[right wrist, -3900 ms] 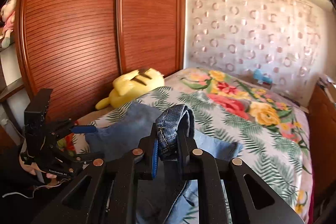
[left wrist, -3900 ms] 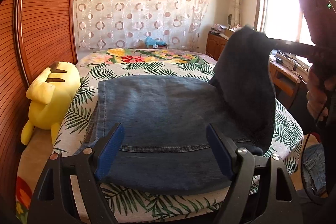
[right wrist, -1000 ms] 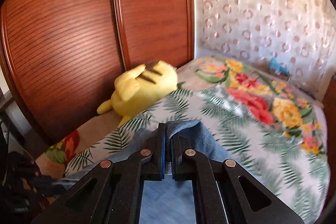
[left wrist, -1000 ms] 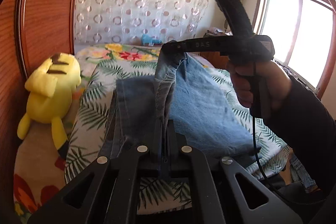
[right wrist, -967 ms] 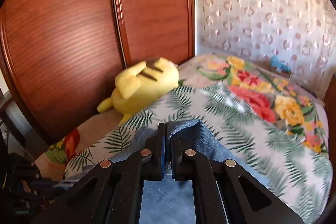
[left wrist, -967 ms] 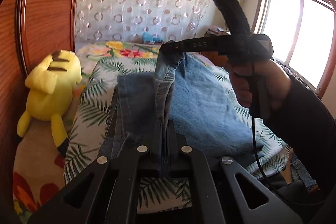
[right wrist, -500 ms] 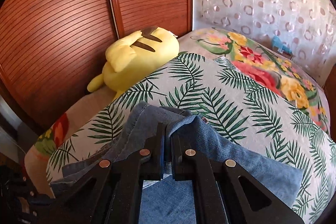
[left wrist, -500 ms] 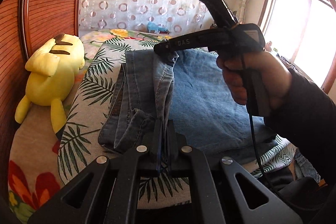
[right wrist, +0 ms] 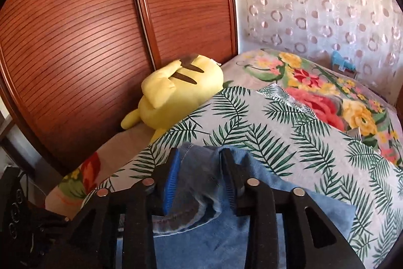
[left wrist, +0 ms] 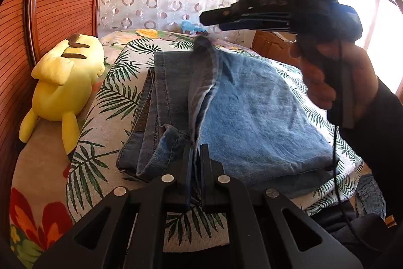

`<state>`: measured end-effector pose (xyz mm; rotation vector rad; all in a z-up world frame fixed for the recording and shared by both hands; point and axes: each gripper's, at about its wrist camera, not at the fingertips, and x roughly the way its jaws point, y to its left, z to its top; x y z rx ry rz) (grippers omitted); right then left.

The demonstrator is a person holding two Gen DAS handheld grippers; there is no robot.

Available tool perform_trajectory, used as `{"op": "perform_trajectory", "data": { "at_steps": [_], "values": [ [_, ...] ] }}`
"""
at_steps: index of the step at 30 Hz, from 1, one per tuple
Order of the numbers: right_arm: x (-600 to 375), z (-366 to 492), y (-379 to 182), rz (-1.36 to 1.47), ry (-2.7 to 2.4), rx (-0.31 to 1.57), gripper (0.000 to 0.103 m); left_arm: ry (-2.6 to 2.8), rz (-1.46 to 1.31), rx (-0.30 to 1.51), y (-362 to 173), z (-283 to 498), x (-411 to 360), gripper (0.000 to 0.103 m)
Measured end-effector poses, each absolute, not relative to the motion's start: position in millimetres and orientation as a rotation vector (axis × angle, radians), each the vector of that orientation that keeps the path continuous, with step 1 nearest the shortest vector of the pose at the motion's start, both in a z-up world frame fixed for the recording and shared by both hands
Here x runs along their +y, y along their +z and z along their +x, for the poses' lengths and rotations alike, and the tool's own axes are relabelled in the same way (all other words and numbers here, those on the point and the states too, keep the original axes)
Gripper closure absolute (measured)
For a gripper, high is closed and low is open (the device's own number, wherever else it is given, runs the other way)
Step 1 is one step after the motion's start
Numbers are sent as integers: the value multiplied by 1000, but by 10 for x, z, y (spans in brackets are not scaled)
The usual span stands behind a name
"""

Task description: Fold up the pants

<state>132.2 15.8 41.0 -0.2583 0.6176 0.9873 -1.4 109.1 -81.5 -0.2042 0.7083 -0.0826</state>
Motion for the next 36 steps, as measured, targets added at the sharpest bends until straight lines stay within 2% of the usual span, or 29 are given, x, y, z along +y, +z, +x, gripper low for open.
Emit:
{"op": "perform_trajectory", "data": {
  "at_steps": [2, 10, 18, 22, 23, 25, 27, 28, 36],
  "values": [
    [97, 1335, 409, -253, 994, 630, 51, -83, -207, 708, -815, -14, 1096, 99],
    [-395, 1192, 293, -343, 865, 582, 51, -77, -210, 717, -814, 1, 1120, 98],
    [-1135, 1068, -72, -277, 743, 649, 51, -39, -197, 718, -774, 17, 1116, 89],
    [-1402, 965, -169, -234, 705, 672, 51, -38, -196, 695, -716, 13, 1110, 72],
    [-1432, 963, -171, -224, 699, 679, 51, -41, -198, 688, -704, 15, 1107, 63],
    [-1527, 926, -181, -209, 690, 689, 51, -57, -202, 678, -677, 17, 1086, 54],
    [-1620, 855, -169, -183, 696, 687, 51, -71, -202, 676, -660, 30, 1054, 39],
    [-1667, 831, -149, -170, 702, 686, 51, -74, -199, 674, -653, 35, 1035, 25],
    [-1927, 457, -123, -152, 704, 668, 51, -80, -170, 672, -629, 91, 800, 23]
  ]
}}
